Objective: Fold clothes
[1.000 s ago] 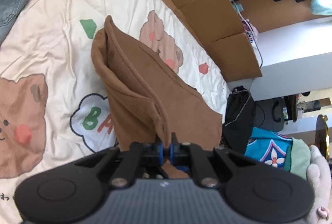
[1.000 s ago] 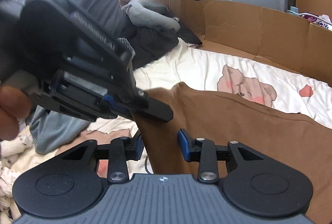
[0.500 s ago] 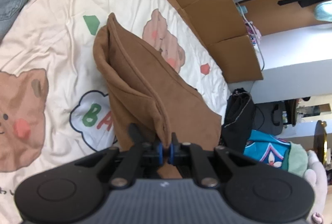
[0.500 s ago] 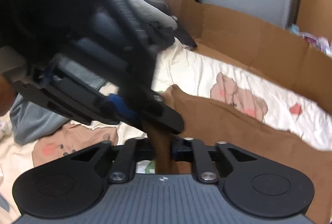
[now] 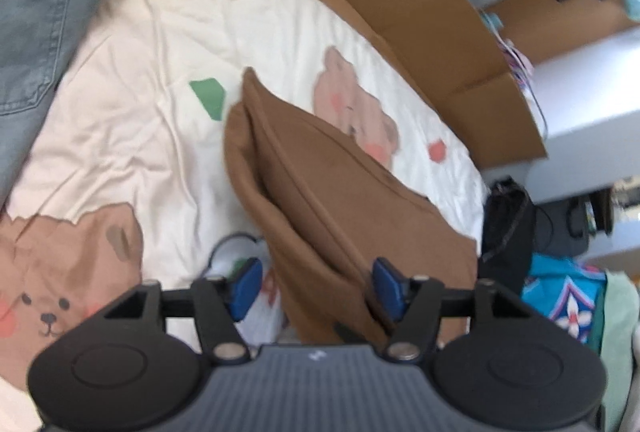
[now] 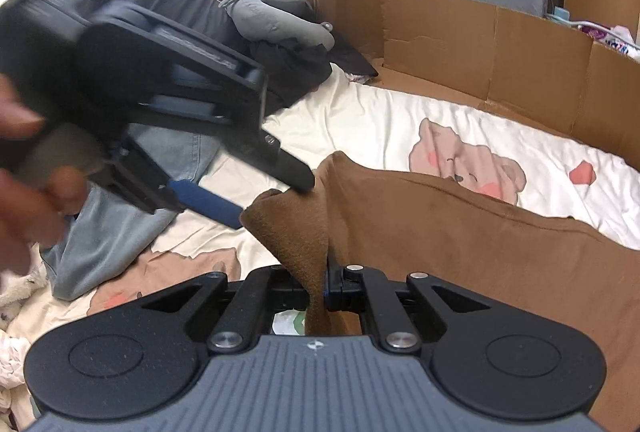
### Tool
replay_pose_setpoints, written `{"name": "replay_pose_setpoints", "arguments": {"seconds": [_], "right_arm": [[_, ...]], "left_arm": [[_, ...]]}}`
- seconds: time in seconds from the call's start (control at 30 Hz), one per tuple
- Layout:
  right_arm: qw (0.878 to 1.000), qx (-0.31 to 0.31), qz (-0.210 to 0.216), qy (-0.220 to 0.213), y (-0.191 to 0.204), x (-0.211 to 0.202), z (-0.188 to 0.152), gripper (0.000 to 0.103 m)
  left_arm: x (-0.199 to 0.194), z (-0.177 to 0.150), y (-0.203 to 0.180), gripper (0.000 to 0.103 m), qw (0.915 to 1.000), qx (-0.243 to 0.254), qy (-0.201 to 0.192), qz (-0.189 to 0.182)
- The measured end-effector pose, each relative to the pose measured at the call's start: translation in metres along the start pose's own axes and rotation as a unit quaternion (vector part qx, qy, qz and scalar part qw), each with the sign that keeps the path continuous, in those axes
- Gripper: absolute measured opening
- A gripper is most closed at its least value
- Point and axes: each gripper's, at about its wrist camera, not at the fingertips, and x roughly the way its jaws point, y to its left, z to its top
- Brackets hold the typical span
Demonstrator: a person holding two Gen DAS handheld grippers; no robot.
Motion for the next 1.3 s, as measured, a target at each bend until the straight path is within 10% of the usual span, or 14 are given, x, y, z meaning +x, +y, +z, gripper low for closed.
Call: {"name": "replay_pose_setpoints", "arguments": {"seconds": [0.9,1.3], "right_arm": [[0.997,0.081,0.021,-0.002,-0.012,-0.007,-0.004,0.004],[0.996,0.083,0.029,-0.004,-0.009,-0.011,-0.011,0.004]], "left_arm": [[0.113,0.078,0.049,0.066,0.9992,0.021,0.031,0.016],[0.123,0.104,0.037,0.044,0.9957,0.034,0.068,0.053]]}}
